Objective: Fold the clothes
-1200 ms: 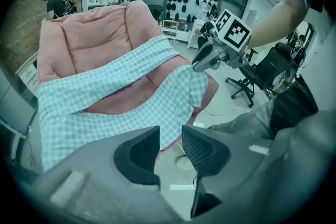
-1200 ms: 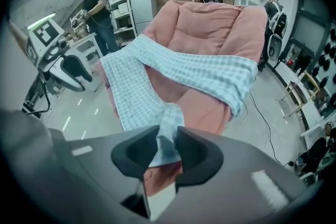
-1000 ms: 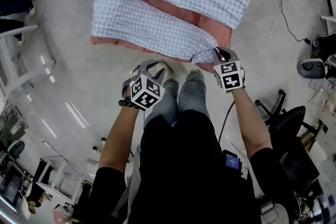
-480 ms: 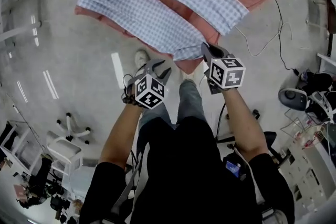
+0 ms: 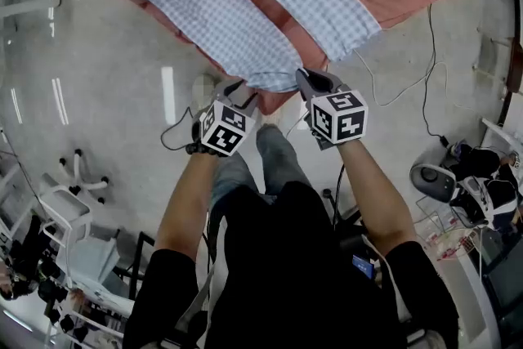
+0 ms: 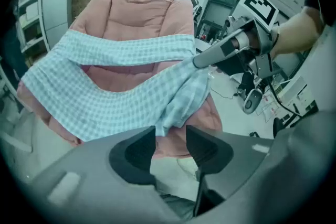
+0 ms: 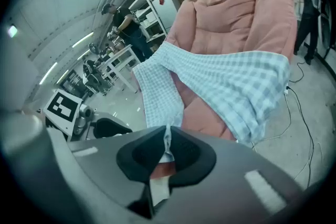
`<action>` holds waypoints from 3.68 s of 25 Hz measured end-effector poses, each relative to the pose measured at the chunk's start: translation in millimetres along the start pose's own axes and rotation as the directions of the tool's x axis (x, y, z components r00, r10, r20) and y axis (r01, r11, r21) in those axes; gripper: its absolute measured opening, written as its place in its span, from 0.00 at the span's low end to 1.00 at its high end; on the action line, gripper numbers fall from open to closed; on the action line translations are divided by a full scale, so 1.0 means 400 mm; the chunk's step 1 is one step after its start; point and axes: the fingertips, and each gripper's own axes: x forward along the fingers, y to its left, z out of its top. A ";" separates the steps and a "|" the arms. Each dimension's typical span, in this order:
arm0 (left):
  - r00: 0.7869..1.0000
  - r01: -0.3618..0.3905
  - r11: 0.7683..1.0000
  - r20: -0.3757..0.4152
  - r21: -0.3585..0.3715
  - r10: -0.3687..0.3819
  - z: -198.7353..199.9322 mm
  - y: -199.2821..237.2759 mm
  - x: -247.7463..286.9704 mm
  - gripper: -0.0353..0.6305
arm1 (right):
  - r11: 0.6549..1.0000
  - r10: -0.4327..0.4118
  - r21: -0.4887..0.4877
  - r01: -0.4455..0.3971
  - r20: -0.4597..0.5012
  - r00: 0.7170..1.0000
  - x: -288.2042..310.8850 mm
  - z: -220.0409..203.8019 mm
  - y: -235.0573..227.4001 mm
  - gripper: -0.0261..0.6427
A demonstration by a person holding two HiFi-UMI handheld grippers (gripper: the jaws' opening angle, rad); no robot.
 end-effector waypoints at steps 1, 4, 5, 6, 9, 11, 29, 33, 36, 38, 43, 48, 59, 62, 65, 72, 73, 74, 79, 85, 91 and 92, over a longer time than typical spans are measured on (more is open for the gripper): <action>1.000 -0.012 0.999 0.000 0.032 0.012 0.005 0.005 -0.001 0.34 | 1.000 0.006 -0.011 -0.006 -0.004 1.000 0.002 0.000 0.003 0.07; 1.000 -0.010 0.993 0.004 0.120 0.010 0.032 0.003 0.004 0.34 | 1.000 0.011 -0.024 -0.011 -0.008 1.000 0.000 0.007 0.004 0.07; 1.000 -0.001 0.989 0.001 0.145 0.001 0.040 -0.001 0.009 0.34 | 1.000 0.010 -0.027 -0.010 -0.009 1.000 -0.003 0.009 0.002 0.07; 1.000 0.009 0.986 -0.004 0.168 -0.009 0.045 -0.006 0.014 0.31 | 1.000 0.008 -0.030 -0.008 -0.010 1.000 -0.005 0.009 0.001 0.07; 0.998 0.064 0.981 -0.027 0.181 -0.060 0.037 -0.021 0.033 0.09 | 1.000 0.000 -0.029 0.000 -0.011 1.000 0.002 -0.003 -0.003 0.07; 0.994 0.105 0.982 -0.036 0.158 -0.101 0.032 -0.035 0.034 0.08 | 1.000 -0.007 -0.022 0.007 -0.008 1.000 0.002 -0.011 -0.008 0.07; 0.972 0.232 0.951 -0.069 0.203 -0.223 -0.011 -0.289 -0.064 0.08 | 0.997 -0.019 -0.073 0.016 -0.050 0.999 -0.105 -0.138 -0.025 0.07; 0.970 0.240 0.942 -0.085 0.233 -0.226 -0.007 -0.327 -0.082 0.08 | 0.996 -0.014 -0.094 0.009 -0.052 0.999 -0.148 -0.159 -0.029 0.07; 0.965 0.262 0.930 -0.097 0.258 -0.245 0.011 -0.366 -0.097 0.08 | 0.995 -0.012 -0.095 0.007 -0.052 0.999 -0.181 -0.173 -0.040 0.07; 0.957 0.290 0.914 -0.111 0.285 -0.269 0.023 -0.399 -0.105 0.08 | 0.996 -0.015 -0.088 0.011 -0.050 0.999 -0.199 -0.183 -0.051 0.07; 0.921 0.389 0.862 -0.155 0.325 -0.357 0.033 -0.499 -0.106 0.08 | 0.998 -0.038 -0.056 0.035 -0.057 0.998 -0.251 -0.233 -0.083 0.07; 0.900 0.435 0.837 -0.175 0.331 -0.399 0.030 -0.568 -0.072 0.09 | 0.996 -0.089 -0.032 0.087 -0.075 0.993 -0.288 -0.301 -0.133 0.07; 0.889 0.452 0.844 -0.228 0.290 -0.398 -0.012 -0.604 -0.011 0.11 | 0.988 -0.151 0.011 0.152 -0.071 0.986 -0.305 -0.399 -0.180 0.08; 0.899 0.430 0.857 -0.221 0.284 -0.377 -0.021 -0.578 0.002 0.20 | 0.990 -0.143 0.003 0.144 -0.061 0.988 -0.282 -0.387 -0.175 0.12; 0.918 0.391 0.875 -0.192 0.285 -0.347 -0.015 -0.550 -0.005 0.36 | 0.993 -0.122 -0.016 0.121 -0.057 0.991 -0.266 -0.369 -0.161 0.25; 0.949 0.308 0.905 -0.159 0.292 -0.272 0.002 -0.472 -0.043 0.44 | 0.991 -0.129 -0.037 0.128 -0.039 0.991 -0.270 -0.330 -0.152 0.30; 0.951 0.303 0.907 -0.157 0.292 -0.267 0.008 -0.461 -0.047 0.44 | 0.990 -0.135 -0.036 0.133 -0.031 0.990 -0.271 -0.321 -0.153 0.30; 0.952 0.300 0.909 -0.154 0.291 -0.265 0.016 -0.451 -0.051 0.44 | 0.990 -0.139 -0.034 0.139 -0.023 0.990 -0.273 -0.311 -0.153 0.30; 0.954 0.294 0.902 -0.163 0.317 -0.253 0.067 -0.418 -0.072 0.42 | 0.988 -0.155 -0.005 0.155 0.036 0.987 -0.305 -0.261 -0.150 0.29; 0.954 0.287 0.890 -0.195 0.355 -0.229 0.149 -0.358 -0.054 0.41 | 0.985 -0.174 0.032 0.172 0.101 0.980 -0.320 -0.222 -0.191 0.28; 0.964 0.260 0.890 -0.159 0.375 -0.214 0.269 -0.227 -0.047 0.39 | 0.970 -0.241 0.061 0.235 0.133 0.961 -0.313 -0.194 -0.240 0.27; 0.966 0.251 0.886 -0.156 0.389 -0.205 0.290 -0.195 -0.047 0.39 | 0.966 -0.256 0.055 0.251 0.135 0.957 -0.312 -0.185 -0.250 0.27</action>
